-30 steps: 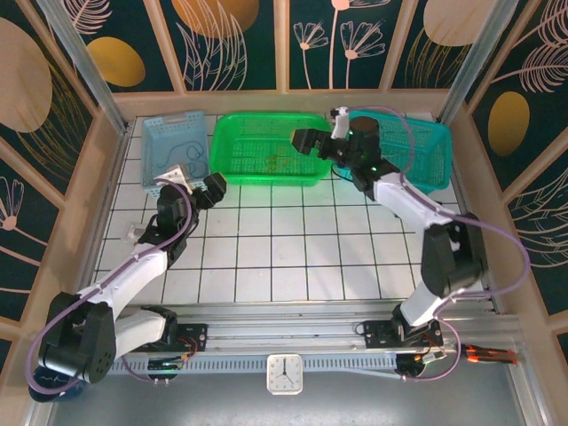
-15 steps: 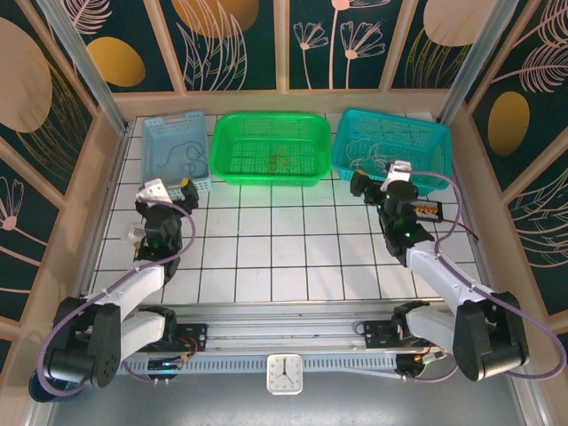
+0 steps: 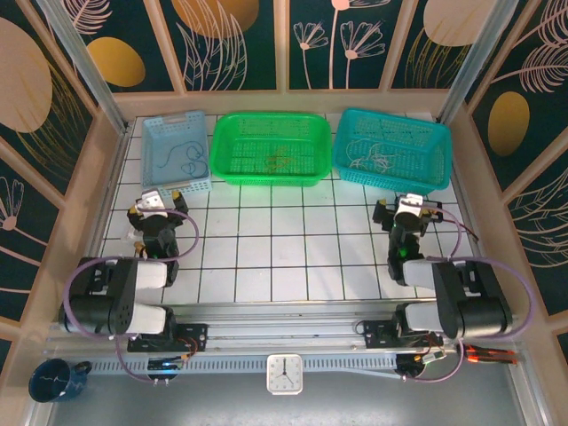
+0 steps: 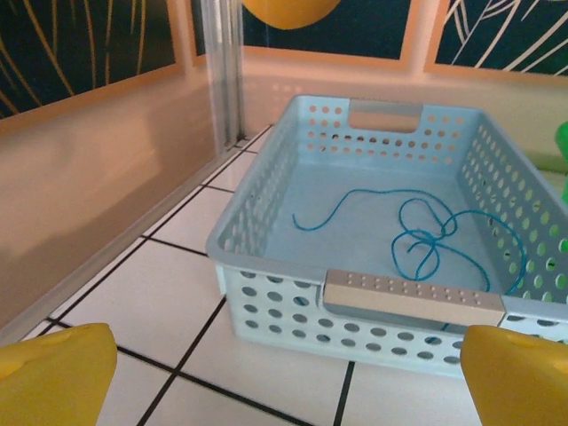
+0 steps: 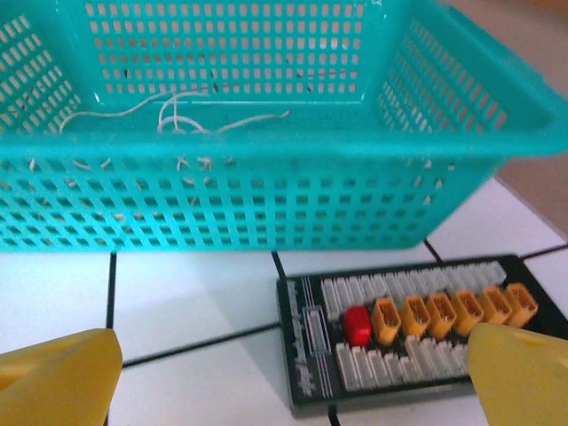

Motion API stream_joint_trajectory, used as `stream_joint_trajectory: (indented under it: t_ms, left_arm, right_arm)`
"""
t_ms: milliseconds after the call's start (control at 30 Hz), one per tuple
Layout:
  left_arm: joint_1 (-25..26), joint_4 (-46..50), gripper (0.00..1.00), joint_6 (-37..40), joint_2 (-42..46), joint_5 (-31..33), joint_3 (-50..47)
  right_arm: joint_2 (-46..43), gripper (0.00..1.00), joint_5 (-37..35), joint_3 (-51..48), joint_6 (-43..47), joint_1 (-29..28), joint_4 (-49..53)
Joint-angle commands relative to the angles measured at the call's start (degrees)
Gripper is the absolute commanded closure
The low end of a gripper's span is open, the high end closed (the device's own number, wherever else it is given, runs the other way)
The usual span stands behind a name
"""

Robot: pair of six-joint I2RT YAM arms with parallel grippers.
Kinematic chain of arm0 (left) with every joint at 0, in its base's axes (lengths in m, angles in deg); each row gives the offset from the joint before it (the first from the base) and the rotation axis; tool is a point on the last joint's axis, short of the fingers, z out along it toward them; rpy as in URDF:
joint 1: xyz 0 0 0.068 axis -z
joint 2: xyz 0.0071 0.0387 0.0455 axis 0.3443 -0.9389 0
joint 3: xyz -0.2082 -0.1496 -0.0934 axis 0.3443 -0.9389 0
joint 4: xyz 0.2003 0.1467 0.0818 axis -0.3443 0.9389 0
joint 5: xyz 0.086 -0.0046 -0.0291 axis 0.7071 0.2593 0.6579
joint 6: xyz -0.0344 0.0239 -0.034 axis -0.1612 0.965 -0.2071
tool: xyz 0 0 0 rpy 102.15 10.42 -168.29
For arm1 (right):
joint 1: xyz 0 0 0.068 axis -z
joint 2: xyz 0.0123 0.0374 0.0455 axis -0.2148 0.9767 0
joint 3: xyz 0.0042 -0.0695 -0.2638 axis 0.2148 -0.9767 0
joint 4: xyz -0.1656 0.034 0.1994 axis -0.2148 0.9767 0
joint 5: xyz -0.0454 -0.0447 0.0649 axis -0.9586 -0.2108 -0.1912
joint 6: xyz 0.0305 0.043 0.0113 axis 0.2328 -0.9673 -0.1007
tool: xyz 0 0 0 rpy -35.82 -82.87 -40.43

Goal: Untangle the cables

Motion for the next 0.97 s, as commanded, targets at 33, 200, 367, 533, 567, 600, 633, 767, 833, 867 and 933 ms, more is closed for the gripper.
stream_joint_trajectory:
  t_ms: [33, 200, 367, 533, 567, 600, 633, 767, 833, 867, 933]
  left_arm:
    - [-1.16, -10.24, 0.01, 2.29, -5.78, -10.85, 0.97]
    - [-1.58, -7.01, 0.01, 2.64, -5.67, -13.47, 2.24]
    - [-1.95, -6.28, 0.01, 2.45, -5.59, -14.16, 2.54]
    - [-1.96, -6.30, 0.01, 2.49, -5.59, -14.09, 2.46]
    - [-1.94, -6.35, 0.01, 2.49, -5.50, -14.05, 2.46]
    - [-1.95, -6.39, 0.01, 2.55, -5.51, -14.07, 2.46]
    - [-1.96, -6.39, 0.01, 2.55, -5.50, -14.07, 2.38]
    - [-1.95, -6.39, 0.01, 2.50, -5.60, -14.05, 2.46]
    - [-1.95, -6.39, 0.01, 2.48, -5.53, -13.96, 2.39]
    - [-1.96, -6.60, 0.01, 2.63, -5.42, -13.80, 2.18]
    - [-1.95, -7.62, 0.01, 2.80, -5.36, -14.35, 1.61]
  right_arm:
    - [7.43, 0.01, 8.60, -0.81, 0.80, 2.92, -23.09]
    - [12.15, 0.01, 17.88, 1.81, 0.73, 5.87, -22.68]
    - [11.98, 0.01, 19.95, 3.47, -1.23, 7.96, -19.39]
    - [12.13, 0.01, 19.11, 3.25, -0.82, 7.35, -20.07]
    - [12.18, 0.01, 19.05, 3.18, -0.87, 7.36, -20.23]
    - [12.08, 0.01, 18.86, 3.21, -0.74, 7.19, -20.21]
    - [12.18, 0.01, 18.59, 3.07, -0.64, 7.07, -20.44]
    - [12.21, 0.01, 21.64, 3.84, -1.71, 8.65, -19.06]
    - [12.18, 0.01, 21.64, 3.84, -1.74, 8.69, -19.02]
    - [12.16, 0.01, 21.64, 3.74, -1.77, 8.61, -19.13]
    - [12.13, 0.01, 20.23, 3.33, -1.14, 7.93, -19.93]
